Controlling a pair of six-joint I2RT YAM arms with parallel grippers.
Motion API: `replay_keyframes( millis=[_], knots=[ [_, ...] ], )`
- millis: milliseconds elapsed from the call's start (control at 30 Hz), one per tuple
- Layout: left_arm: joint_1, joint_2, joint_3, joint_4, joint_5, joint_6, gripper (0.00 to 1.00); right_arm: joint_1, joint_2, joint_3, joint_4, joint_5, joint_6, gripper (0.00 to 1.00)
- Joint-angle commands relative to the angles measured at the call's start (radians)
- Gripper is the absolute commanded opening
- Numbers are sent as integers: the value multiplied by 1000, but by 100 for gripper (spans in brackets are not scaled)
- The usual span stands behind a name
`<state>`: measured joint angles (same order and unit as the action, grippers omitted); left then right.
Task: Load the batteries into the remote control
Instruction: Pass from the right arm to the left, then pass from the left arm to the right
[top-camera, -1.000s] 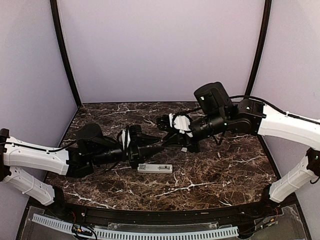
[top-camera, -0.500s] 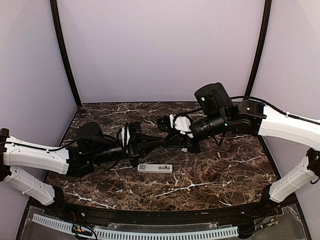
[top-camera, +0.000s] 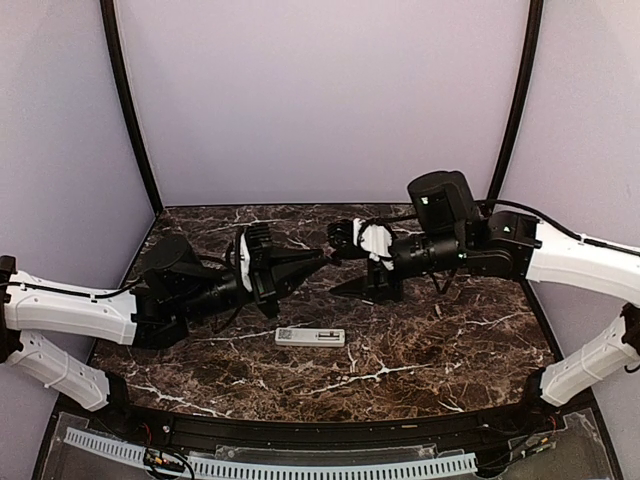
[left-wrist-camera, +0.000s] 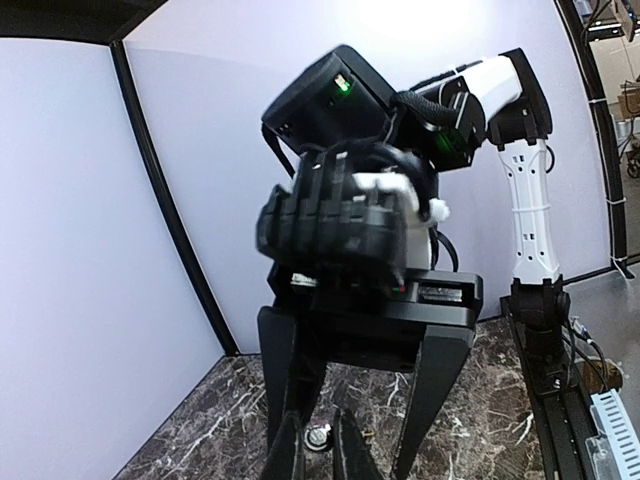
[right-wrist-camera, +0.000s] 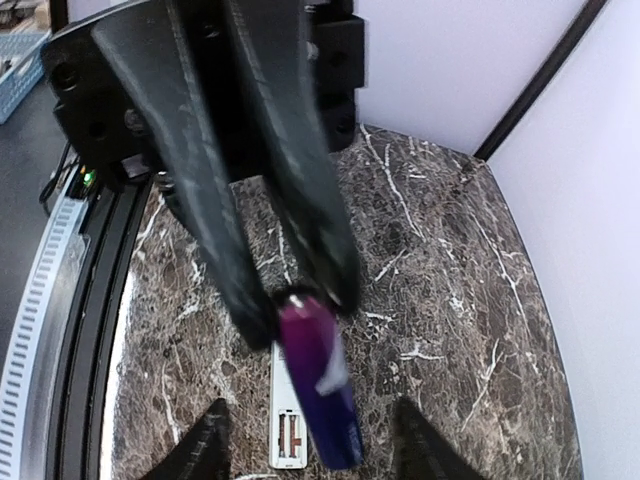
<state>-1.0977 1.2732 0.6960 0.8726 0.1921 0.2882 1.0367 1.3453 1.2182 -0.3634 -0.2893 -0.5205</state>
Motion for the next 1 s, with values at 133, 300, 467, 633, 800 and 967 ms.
replay_keyframes(
  millis=[133, 300, 467, 633, 800, 967],
  knots=[
    [-2, -11, 107, 146, 7, 0, 0, -172, -215, -189, 529, -84, 452, 99],
    [-2, 30, 133, 299, -16, -76, 0, -255, -142, -106, 586, -401, 816, 96],
    [-2, 93, 170, 406, -1, -126, 0, -260, -103, -113, 818, -552, 1129, 86],
    [-2, 140, 207, 466, 24, -143, 0, -258, -90, -72, 823, -591, 1212, 76],
    [-2, 159, 228, 493, 44, -158, 0, -258, -80, -62, 806, -633, 1216, 56],
    [-2, 185, 248, 535, 68, -182, 0, -257, -71, -55, 821, -652, 1227, 43]
  ],
)
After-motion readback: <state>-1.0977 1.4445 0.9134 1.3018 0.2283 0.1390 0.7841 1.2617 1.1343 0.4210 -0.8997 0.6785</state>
